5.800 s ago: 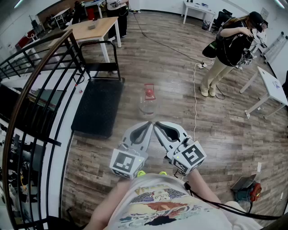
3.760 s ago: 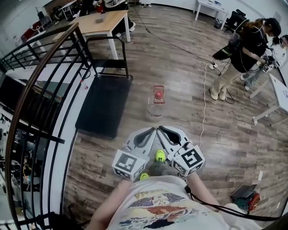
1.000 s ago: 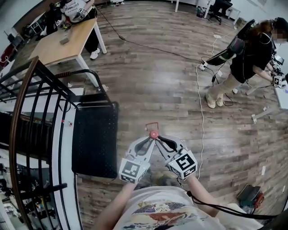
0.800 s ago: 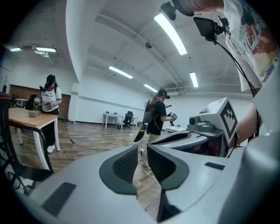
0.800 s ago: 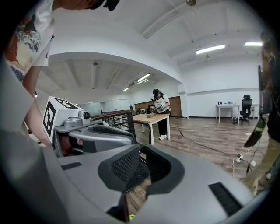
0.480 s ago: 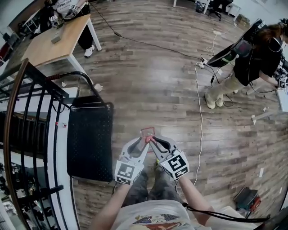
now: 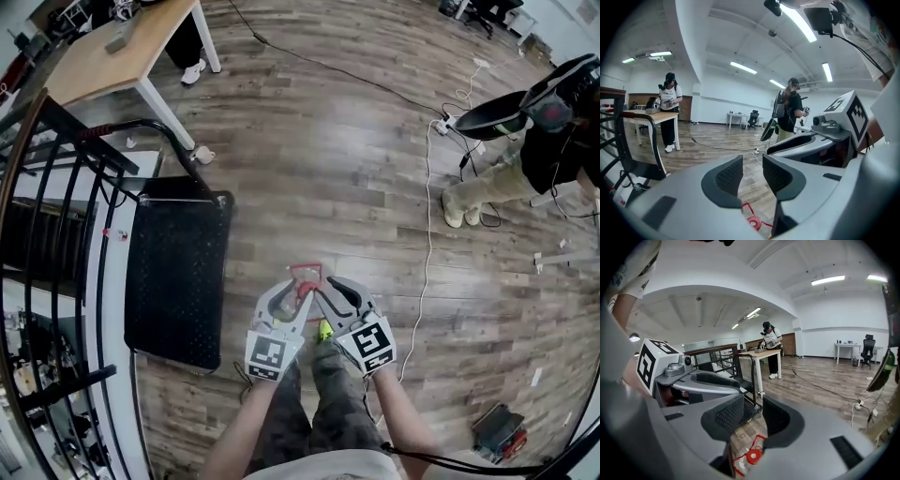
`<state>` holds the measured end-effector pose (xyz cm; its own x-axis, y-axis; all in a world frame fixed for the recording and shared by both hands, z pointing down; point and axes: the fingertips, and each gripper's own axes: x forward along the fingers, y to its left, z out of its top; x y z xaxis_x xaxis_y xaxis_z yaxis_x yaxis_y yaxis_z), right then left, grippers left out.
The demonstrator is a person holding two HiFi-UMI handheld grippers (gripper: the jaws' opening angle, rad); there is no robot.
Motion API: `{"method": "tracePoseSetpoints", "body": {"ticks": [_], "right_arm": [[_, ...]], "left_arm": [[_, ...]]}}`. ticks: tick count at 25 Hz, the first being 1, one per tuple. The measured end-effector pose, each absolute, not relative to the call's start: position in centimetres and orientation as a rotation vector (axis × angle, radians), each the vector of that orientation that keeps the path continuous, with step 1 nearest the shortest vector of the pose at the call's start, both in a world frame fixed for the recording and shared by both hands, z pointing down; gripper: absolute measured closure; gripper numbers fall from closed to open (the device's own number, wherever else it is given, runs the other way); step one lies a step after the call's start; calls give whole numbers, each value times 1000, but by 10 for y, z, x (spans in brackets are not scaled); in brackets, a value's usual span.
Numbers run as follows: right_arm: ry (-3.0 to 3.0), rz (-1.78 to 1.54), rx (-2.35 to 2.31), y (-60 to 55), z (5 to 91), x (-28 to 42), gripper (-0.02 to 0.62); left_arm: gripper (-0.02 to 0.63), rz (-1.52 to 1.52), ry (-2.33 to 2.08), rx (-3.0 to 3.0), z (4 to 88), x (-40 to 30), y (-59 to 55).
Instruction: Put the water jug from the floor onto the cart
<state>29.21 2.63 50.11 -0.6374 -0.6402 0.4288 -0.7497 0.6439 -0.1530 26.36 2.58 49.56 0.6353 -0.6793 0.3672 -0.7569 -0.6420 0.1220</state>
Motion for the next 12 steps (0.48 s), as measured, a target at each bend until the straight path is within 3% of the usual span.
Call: {"method": "tracePoseSetpoints", "body": {"ticks": [12], "right_arm": [[-2452,517,1073,4,642,282,476]], "left_arm": [[499,519,-1197,2500,643,254,-3]]}}
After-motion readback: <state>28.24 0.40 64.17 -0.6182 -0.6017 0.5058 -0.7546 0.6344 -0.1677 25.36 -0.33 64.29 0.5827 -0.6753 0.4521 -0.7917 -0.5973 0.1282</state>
